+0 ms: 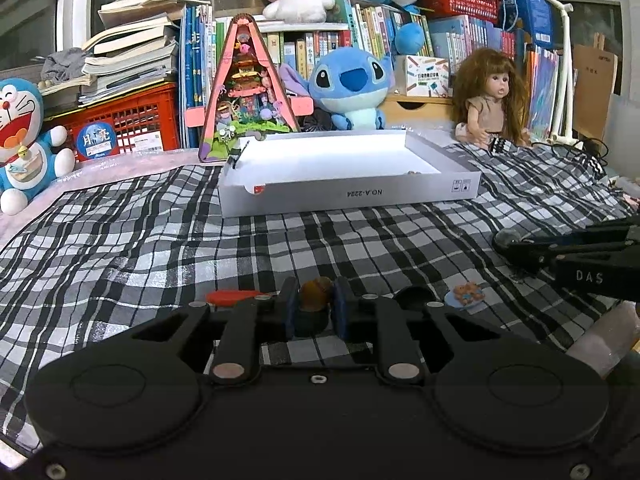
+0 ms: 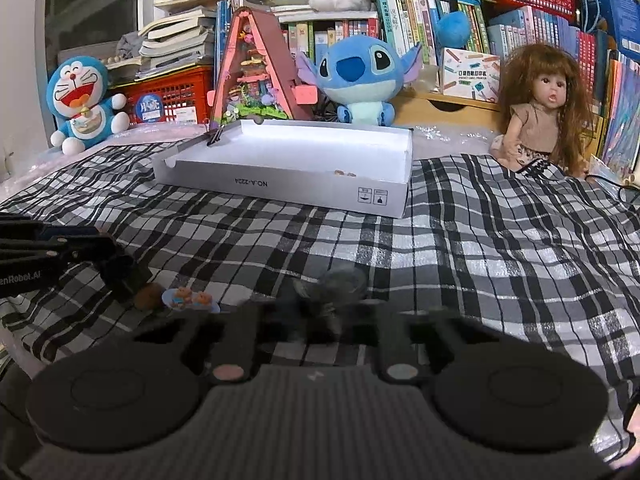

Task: Organize rigid objects
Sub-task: 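Grasp the brown nut from the black cup with the left tool, then grasp the black binder clip with the right tool while the left tool holds the nut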

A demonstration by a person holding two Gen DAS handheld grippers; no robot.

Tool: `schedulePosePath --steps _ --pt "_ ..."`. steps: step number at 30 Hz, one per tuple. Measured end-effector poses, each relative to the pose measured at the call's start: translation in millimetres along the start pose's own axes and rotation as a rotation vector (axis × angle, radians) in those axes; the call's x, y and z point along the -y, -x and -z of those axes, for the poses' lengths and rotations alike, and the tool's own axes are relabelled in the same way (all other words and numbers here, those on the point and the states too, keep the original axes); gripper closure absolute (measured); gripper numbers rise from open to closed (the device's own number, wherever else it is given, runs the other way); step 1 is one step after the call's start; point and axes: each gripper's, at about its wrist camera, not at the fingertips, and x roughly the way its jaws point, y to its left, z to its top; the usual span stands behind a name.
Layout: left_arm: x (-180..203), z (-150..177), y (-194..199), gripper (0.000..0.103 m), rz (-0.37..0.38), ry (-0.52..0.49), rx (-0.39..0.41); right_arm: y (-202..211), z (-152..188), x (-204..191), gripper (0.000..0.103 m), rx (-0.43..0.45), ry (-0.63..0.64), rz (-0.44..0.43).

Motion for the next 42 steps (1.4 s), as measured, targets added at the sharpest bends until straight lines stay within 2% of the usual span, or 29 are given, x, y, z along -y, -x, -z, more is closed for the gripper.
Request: schedulePosePath --steps 16,20,25,33,38,42 --pt "-4.1 4.8 20.0 0.085 -0.003 -0.008 0.026 11.3 1.5 -2.7 0.086 0.033 0.011 -0.002" --pt "-2.4 6.7 22.2 0.085 -0.008 -0.02 0.03 12.2 3.0 -1.9 0.073 0.041 0.01 0.001" --pt "-1.6 7.2 22.7 0.085 -0.008 -0.025 0.032 12.9 4.1 -1.7 0.07 0.052 0.017 0.016" --pt "-2.2 6.9 22.9 0.085 -0.012 -0.023 0.027 13.1 5.0 -3.0 0.054 0.053 0.036 0.051" --pt "-3.4 7.1 22.5 0.085 -0.013 -0.022 0.024 15.0 10.2 -5.4 0.046 0.039 0.043 0.046" --pt "-4.0 7.1 21.9 0.085 -0.014 -0.023 0.025 12.8 15.4 -7.4 0.044 0.014 0.032 0.031"
